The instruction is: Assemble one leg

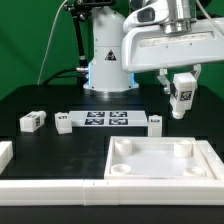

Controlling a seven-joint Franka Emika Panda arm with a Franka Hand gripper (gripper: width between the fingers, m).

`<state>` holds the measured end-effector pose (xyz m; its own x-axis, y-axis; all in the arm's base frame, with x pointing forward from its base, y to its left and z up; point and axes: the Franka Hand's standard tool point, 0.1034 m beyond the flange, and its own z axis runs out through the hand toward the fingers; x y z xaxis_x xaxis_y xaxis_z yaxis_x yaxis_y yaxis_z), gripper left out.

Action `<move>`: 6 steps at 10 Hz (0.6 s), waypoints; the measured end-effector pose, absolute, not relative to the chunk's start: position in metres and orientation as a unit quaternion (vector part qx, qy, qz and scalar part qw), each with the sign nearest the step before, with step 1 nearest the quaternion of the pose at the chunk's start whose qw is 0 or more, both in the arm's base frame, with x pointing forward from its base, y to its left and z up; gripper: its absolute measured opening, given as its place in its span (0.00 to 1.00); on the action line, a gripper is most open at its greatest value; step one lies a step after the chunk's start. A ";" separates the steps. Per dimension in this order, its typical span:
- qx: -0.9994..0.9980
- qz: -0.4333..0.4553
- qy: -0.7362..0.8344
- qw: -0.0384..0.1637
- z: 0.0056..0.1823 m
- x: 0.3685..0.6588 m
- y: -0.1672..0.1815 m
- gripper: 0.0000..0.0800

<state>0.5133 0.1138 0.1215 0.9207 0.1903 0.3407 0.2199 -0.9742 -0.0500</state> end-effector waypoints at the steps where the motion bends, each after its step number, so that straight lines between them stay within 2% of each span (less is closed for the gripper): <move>1: -0.979 -0.168 -0.105 0.044 0.121 0.512 0.114 0.36; 5: -0.981 -0.165 -0.097 0.044 0.115 0.509 0.109 0.36; 6: -0.982 -0.160 -0.092 0.046 0.113 0.519 0.110 0.36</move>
Offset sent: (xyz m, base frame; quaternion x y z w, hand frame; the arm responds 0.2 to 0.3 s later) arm 0.0000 0.0000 0.0000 0.0000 0.0000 0.0000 1.0000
